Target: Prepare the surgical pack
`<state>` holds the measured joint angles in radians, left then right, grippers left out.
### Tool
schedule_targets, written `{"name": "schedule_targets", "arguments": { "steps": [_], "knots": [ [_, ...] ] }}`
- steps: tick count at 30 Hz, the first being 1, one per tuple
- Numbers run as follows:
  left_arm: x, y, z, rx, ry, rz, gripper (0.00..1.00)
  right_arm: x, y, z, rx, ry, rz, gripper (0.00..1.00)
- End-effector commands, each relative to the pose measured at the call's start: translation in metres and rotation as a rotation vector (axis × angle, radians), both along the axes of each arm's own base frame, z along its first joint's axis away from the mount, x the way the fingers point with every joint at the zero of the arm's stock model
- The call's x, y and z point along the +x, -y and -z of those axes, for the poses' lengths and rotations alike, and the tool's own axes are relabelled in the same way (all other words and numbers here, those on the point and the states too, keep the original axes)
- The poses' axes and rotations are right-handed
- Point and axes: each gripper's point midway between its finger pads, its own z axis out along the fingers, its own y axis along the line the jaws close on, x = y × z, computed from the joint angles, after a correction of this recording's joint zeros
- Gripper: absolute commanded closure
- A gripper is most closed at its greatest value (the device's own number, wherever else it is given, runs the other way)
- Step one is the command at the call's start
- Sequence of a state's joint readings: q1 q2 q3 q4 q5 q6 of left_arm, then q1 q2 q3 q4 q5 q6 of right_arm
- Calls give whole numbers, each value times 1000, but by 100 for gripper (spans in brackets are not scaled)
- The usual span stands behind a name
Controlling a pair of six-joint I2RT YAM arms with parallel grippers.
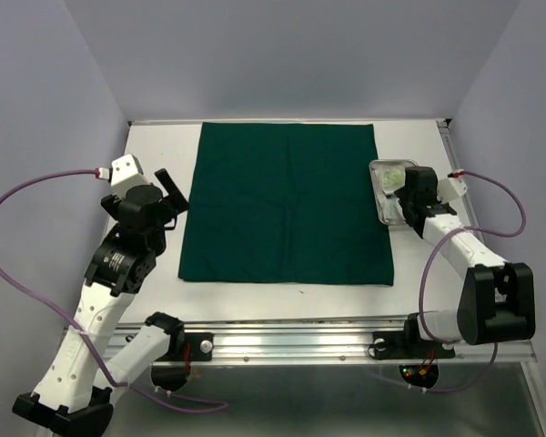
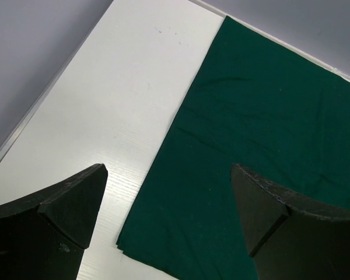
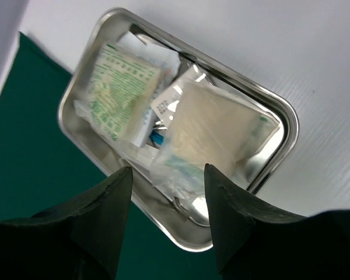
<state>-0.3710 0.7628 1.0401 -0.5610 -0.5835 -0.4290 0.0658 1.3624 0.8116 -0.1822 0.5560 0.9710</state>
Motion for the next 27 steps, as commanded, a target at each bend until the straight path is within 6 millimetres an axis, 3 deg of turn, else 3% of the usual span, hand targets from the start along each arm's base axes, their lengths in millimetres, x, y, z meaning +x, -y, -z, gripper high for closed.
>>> {"name": "schedule_targets", "arguments": {
  "steps": [1,3,4,5,6,8,9,10,11,17,27],
  "knots": [
    [3,-2,-3,-8,34,-15,1,11,6,-67,-99,120,-58,42],
    [4,-1,-2,-9,34,-14,1,16,2,-74,-152,98,-142,42],
    [5,-1,-2,-9,33,-12,1,23,-5,-81,-199,73,-240,43],
    [6,-1,-1,-9,32,-12,1,30,-12,-72,-215,32,-309,43],
    [7,1,-1,-10,31,-8,1,40,-19,-81,-235,33,-376,43],
    [9,2,1,-10,27,-5,1,49,-35,-51,-235,-103,-541,43],
    [9,2,1,-10,26,-4,1,51,-39,-60,-245,-104,-578,42],
    [10,3,1,-11,24,-4,1,52,-44,-36,-234,-196,-645,41],
    [10,3,-1,-14,29,-5,1,60,-45,-41,-241,-199,-658,40],
    [10,2,-1,-21,31,-14,1,70,-63,-17,-262,-285,-786,40],
    [13,5,1,-29,24,-8,1,68,-69,25,-272,-419,-894,45]
  ]
}}
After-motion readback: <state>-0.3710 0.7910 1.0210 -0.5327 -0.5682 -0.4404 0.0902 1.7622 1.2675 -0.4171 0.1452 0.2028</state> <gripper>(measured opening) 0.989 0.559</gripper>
